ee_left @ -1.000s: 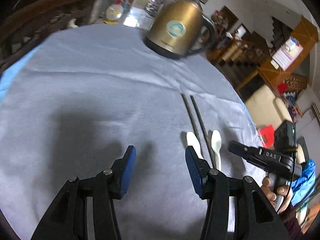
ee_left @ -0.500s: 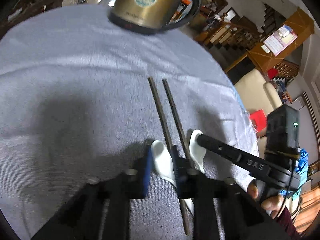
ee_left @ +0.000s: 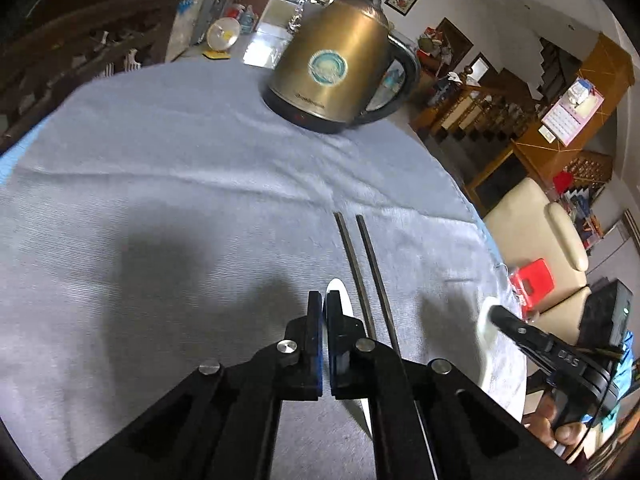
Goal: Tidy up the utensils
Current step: 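Grasp a white spoon with the left tool while the right tool grasps another, then lift both white spoons and carry them above the metal cup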
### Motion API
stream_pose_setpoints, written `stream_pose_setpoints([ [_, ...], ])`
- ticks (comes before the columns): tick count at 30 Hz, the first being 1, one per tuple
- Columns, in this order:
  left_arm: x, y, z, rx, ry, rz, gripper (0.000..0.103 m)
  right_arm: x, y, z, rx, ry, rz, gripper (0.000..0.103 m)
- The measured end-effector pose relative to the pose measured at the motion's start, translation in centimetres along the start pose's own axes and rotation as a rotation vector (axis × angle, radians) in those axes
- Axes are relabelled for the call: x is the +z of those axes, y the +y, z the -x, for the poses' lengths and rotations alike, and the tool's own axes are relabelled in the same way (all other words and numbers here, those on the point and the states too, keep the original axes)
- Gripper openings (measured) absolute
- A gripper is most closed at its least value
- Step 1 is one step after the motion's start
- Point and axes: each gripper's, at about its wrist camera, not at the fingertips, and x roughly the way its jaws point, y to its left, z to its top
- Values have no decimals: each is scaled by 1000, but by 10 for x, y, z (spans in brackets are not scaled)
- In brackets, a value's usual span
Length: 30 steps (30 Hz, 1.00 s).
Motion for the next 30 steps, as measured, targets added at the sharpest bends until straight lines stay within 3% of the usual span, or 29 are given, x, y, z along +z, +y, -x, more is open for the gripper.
stream_pose_setpoints([
  [7,-9,2,37,24,-62,-2,2,-16,3,50,-24,-101,-4,3],
  [14,-24,32,98,81,-186,97,2,-28,13,114,-68,-238,43,3],
  [21,-65,48,169,157,-313,156,2,-54,37,168,-124,-405,100,3],
  [30,-111,8,233,92,-418,112,2,-84,89,210,-146,-577,217,3],
])
